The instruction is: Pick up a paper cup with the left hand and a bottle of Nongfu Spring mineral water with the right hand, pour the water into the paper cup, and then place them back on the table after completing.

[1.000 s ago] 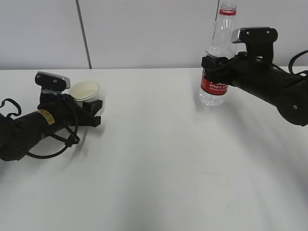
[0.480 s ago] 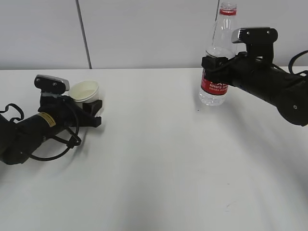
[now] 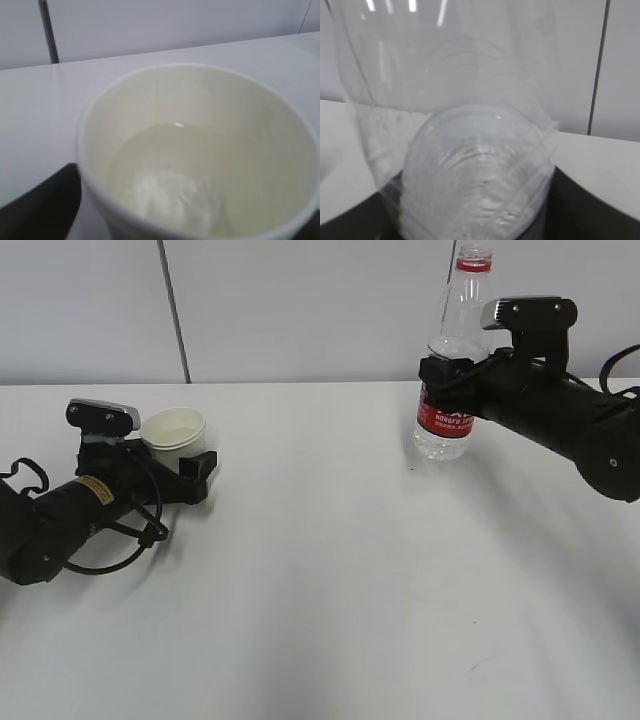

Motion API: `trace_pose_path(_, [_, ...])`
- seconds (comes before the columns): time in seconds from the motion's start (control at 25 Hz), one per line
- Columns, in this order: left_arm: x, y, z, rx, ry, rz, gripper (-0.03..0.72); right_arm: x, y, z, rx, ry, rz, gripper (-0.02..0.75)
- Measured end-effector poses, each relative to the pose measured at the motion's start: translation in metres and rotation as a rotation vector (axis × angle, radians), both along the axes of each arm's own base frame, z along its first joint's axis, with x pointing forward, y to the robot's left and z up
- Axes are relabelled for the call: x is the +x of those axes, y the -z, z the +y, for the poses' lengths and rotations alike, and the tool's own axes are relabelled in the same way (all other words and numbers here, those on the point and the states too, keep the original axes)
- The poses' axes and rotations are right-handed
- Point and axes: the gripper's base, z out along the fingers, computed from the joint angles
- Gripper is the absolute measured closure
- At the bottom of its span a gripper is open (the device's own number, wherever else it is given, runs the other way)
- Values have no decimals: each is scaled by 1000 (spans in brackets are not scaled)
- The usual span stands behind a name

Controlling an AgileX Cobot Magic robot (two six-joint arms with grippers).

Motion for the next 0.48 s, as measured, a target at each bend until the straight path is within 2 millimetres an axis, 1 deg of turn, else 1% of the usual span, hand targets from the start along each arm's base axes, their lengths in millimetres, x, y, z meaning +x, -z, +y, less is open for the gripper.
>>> trace_pose_path(0.12, [-5,-1,1,0,0,7,92,0,0,0,0,0,0,331])
trace_pose_path(0.32, [-18,-13,3,-1,1,6,93,0,0,0,0,0,0,331])
trace_pose_path(0.48, [-32,-19,6,3,0,22,95,0,0,0,1,0,0,331])
